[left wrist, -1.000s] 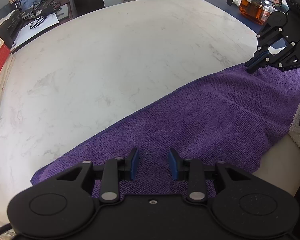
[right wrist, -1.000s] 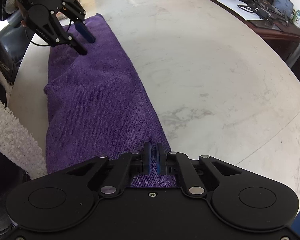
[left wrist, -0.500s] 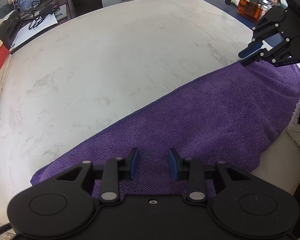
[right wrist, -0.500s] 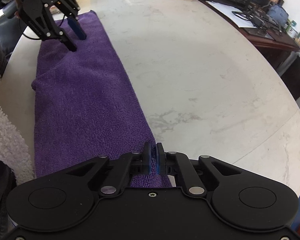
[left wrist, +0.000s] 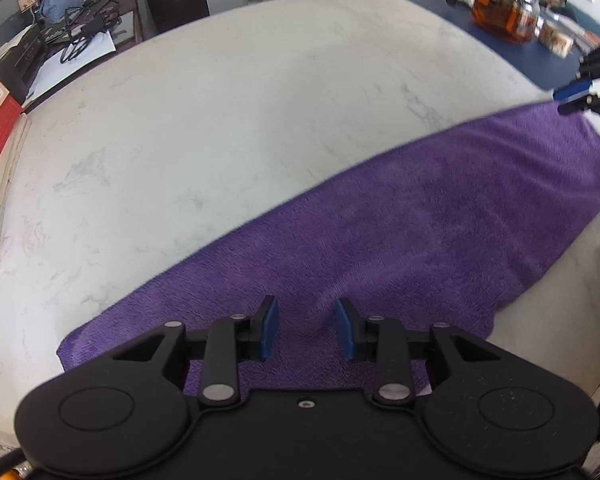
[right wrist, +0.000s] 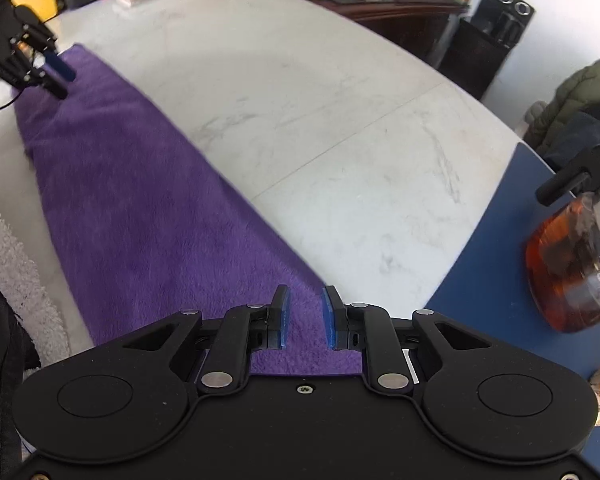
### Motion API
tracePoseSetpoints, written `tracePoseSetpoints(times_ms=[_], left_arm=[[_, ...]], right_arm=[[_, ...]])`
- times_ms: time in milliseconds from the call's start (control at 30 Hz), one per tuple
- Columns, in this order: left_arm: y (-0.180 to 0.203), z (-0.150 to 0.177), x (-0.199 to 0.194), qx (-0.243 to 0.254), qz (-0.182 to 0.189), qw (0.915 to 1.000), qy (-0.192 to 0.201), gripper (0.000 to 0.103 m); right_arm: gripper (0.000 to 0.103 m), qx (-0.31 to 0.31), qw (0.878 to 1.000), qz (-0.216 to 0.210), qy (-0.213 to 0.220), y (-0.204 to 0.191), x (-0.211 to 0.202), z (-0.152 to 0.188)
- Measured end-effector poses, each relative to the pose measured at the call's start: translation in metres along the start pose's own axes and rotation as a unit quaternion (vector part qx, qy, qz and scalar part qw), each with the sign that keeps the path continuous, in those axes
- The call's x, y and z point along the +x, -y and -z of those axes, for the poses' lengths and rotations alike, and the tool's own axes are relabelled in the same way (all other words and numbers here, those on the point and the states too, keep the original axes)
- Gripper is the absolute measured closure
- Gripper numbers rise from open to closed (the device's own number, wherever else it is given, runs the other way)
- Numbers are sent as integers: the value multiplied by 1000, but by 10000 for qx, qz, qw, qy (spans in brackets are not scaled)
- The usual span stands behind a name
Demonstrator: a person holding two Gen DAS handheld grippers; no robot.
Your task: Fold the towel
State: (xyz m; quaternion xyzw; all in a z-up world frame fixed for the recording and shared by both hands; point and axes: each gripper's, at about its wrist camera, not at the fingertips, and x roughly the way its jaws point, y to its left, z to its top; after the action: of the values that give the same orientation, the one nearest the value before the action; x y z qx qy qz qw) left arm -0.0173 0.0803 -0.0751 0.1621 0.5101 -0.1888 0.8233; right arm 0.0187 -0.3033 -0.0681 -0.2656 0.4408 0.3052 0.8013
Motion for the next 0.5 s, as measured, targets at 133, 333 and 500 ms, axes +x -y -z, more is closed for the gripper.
tracePoseSetpoints(times_ms=[133,333,500], left_arm=[[0,-1,2,-154,-77,9998,-50,73],[9,-4,3,-122,-327,9993,-120,72],[16,-4,2,-241,-538,9981,-150,72]], right_arm=[[86,-505,9985,-186,30,2,11,0],[86,-968,9933,-613,173,12,27,3],[86,-1056,9895,-942,282,23,28,3]])
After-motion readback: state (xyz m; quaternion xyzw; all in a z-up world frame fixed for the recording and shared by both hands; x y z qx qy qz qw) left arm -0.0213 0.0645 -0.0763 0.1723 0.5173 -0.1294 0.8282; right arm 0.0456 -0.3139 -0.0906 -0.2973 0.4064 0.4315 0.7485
